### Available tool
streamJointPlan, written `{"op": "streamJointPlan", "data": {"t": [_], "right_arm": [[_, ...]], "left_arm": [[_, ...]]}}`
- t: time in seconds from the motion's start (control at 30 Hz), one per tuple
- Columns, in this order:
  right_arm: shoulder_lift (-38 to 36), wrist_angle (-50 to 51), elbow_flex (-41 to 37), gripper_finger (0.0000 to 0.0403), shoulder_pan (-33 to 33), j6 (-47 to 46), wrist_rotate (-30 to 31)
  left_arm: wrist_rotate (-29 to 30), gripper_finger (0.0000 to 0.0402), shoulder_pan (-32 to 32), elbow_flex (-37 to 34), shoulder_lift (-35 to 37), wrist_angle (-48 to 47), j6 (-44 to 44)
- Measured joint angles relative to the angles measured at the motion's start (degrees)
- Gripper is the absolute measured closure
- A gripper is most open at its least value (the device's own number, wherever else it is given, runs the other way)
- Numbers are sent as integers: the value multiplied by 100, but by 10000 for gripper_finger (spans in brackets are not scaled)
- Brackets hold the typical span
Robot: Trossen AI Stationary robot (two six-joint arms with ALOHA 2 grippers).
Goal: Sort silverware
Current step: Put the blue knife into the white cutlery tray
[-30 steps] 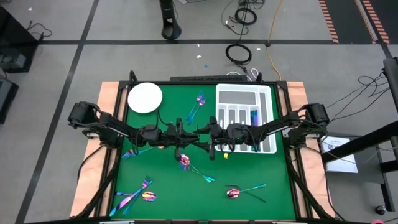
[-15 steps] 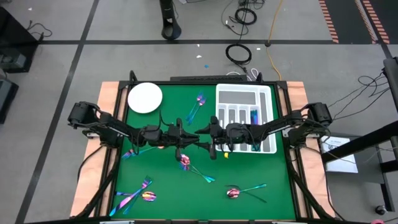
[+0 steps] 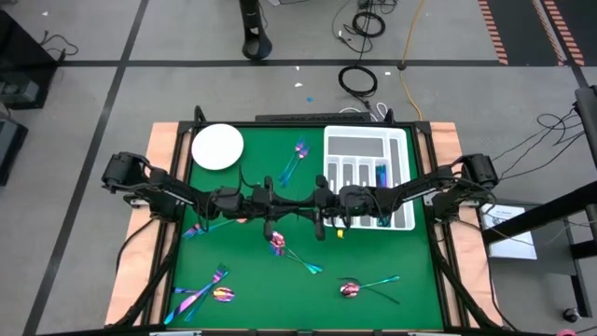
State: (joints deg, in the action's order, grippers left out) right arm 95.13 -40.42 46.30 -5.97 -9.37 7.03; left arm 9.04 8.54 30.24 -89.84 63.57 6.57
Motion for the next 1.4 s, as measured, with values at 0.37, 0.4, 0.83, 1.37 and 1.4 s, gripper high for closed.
{"op": "streamJointPlan", "data": {"t": [0.37, 0.4, 0.83, 1.37, 1.4], "right_arm": [[-91, 308, -2, 390, 6, -2, 65], [-145, 385, -2, 392, 6, -11, 85], [-781, 2089, 0, 396, 85, -1079, 768], [-2704, 7778, 2, 391, 1350, -4507, 505], [-2698, 8146, 2, 391, 1409, -4696, 501]], "left_arm": [[383, 278, 3, 2, 4, -350, -35], [394, 267, 4, 2, 23, -355, -46], [1330, 212, 170, -4, 1984, -3582, -245], [2641, 212, 1309, -2, 3738, -5119, -416], [2642, 212, 1326, -2, 3753, -5123, -416]]}}
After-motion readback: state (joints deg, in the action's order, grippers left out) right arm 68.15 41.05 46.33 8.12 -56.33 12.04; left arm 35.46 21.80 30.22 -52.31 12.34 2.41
